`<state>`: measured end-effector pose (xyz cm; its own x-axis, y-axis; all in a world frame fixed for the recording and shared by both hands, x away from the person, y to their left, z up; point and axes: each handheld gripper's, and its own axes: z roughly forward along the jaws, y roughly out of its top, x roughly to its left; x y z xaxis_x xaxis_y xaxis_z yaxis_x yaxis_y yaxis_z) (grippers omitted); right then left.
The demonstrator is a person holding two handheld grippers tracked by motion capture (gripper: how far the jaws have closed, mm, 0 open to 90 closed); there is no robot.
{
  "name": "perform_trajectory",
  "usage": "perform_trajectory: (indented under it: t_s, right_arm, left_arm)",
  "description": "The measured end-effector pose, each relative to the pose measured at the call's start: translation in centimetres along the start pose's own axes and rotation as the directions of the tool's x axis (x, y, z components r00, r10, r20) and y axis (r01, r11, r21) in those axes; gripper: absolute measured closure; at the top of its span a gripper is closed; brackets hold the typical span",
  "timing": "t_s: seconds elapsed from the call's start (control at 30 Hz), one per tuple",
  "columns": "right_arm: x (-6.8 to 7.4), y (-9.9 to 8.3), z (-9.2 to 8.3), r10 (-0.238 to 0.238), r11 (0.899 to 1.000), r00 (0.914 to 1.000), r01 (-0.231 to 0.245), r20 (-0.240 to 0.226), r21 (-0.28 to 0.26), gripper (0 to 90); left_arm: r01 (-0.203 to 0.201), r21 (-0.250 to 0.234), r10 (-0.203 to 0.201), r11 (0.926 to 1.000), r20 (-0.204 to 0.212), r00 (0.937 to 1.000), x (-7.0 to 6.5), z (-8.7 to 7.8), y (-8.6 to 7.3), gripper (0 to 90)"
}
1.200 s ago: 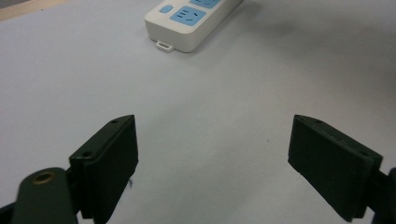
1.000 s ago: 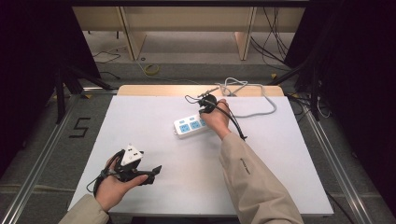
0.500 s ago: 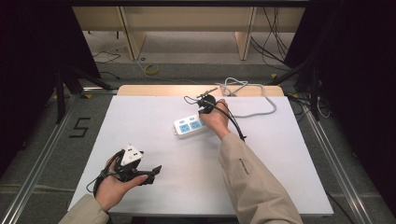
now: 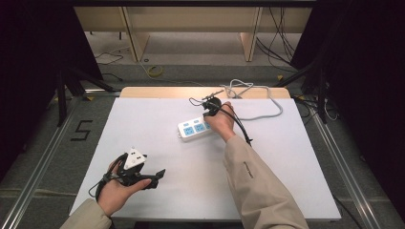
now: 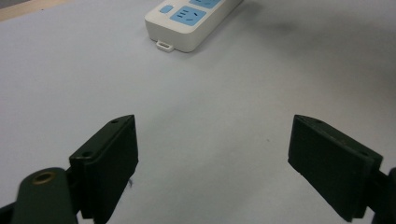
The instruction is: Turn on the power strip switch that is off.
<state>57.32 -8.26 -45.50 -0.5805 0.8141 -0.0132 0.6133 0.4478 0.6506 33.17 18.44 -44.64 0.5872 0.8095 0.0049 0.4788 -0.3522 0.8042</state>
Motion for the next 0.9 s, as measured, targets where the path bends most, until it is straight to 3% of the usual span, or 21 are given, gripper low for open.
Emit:
perform_trajectory:
  t_s: [0.17, 0.3, 0.57, 0.9]
  right_arm:
    - [-0.08, -0.13, 0.04, 0.022, 1.000, 0.9996, -0.022, -0.019, 0.001, 90.0]
    - [0.07, -0.09, 0.04, 0.009, 1.000, 0.9999, -0.009, -0.006, 0.003, 90.0]
    - [0.06, -0.18, 0.00, 0.046, 0.999, 0.9988, -0.046, -0.017, -0.020, 90.0]
    - [0.30, -0.09, -0.48, 0.011, 0.999, 0.9999, -0.011, 0.005, -0.049, 85.1]
  left_arm:
    - [-0.001, 0.000, 0.001, 1.0000, -0.002, 1.0000, -0.01, -0.03, 0.00, 15.5]
    - [0.001, -0.003, -0.001, 1.0000, -0.005, 1.0000, 0.04, -0.06, -0.02, 15.5]
    - [-0.003, 0.000, 0.003, 1.0000, -0.003, 1.0000, 0.04, -0.07, -0.01, 15.5]
    - [0.000, -0.002, 0.000, 1.0000, -0.003, 1.0000, 0.08, 0.00, -0.02, 15.5]
